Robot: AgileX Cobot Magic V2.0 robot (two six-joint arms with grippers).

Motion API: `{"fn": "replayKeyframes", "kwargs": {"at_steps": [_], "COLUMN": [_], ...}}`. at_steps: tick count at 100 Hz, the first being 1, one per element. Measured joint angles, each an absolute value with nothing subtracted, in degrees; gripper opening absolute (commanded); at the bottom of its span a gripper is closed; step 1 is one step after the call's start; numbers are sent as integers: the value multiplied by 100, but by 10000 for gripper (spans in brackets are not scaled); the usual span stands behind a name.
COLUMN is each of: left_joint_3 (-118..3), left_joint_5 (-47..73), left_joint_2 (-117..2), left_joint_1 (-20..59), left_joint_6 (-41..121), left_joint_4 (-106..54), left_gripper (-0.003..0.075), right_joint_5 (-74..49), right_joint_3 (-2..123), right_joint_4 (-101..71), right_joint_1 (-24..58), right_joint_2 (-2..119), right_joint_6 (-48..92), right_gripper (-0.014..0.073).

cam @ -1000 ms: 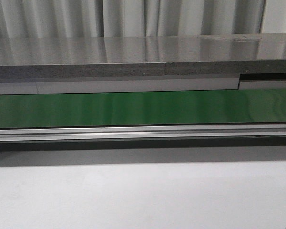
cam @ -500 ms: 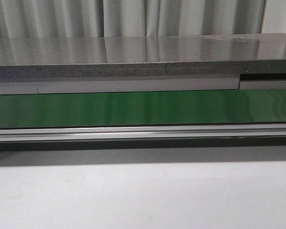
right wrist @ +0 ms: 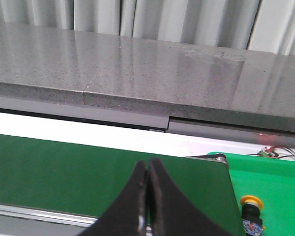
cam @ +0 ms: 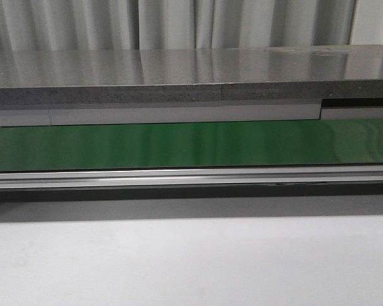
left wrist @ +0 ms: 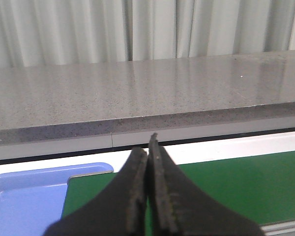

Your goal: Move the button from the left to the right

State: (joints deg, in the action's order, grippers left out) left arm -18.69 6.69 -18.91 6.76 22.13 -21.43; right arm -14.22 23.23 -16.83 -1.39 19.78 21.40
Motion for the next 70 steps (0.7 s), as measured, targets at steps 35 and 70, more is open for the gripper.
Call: {"fn": "replayKeyframes", "kwargs": {"at_steps": [35,70], "left_joint_3": [-1869,-1869], "left_joint_5": [669,669], "left_joint_2": [-1891,-1891], "left_joint_1": [676,676], "left_joint_6": [2213,2213], "left_joint_4": [-2143,-2143], "left_gripper": [-20,-20], "right_joint_5": [-1422,-1386], "right_joint_3": [2323,2087], "right_joint_4": [-1683,-1356], "right_joint_1": [-139,-139], "right_joint_2": [1978,1808], "right_joint_6": [2140,1478], "right_gripper": [-67,-68]}}
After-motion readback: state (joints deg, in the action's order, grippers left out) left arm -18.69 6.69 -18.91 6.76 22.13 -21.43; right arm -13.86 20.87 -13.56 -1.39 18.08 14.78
